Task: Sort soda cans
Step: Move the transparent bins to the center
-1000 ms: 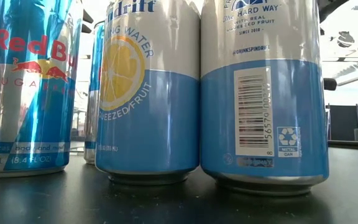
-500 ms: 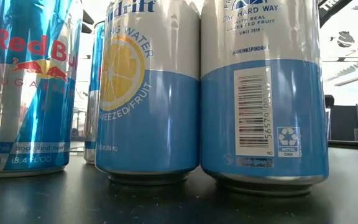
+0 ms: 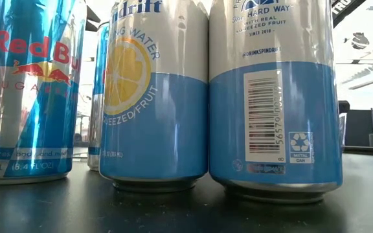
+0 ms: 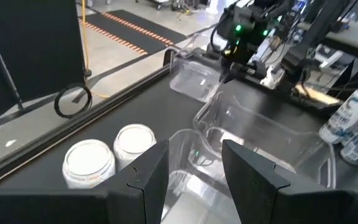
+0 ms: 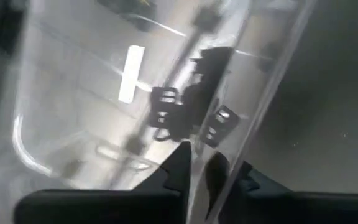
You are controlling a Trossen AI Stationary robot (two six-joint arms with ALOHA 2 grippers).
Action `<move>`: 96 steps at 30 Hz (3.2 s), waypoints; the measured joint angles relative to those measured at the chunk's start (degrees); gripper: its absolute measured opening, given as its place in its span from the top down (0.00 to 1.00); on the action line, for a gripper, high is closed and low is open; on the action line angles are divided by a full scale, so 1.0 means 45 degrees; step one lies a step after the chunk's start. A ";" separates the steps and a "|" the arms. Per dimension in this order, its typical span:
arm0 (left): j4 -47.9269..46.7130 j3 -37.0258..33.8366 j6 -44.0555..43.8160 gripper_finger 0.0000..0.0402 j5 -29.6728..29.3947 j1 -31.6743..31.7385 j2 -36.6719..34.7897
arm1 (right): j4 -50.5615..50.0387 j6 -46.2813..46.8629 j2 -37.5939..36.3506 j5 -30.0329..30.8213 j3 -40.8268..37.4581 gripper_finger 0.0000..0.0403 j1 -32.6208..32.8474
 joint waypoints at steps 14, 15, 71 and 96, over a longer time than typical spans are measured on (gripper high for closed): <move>0.0215 0.0000 -0.0102 0.61 0.0240 0.0002 0.0000 | -0.0585 -0.1269 -0.0107 -0.0409 0.0008 0.97 0.0174; 0.0215 0.0000 -0.0107 0.61 0.0257 -0.0002 0.0000 | -0.0646 -0.1479 -0.0107 -0.0481 0.0013 0.98 0.0196; 0.0953 0.0000 -0.0102 0.61 0.1851 0.0000 0.0000 | -0.6509 -1.0750 -0.3041 -0.1044 0.0005 1.00 0.3031; 0.0803 0.0000 -0.0039 0.61 0.1991 -0.0003 -0.0005 | -0.4503 -0.4728 -0.3186 -0.1744 -0.1180 1.00 0.8389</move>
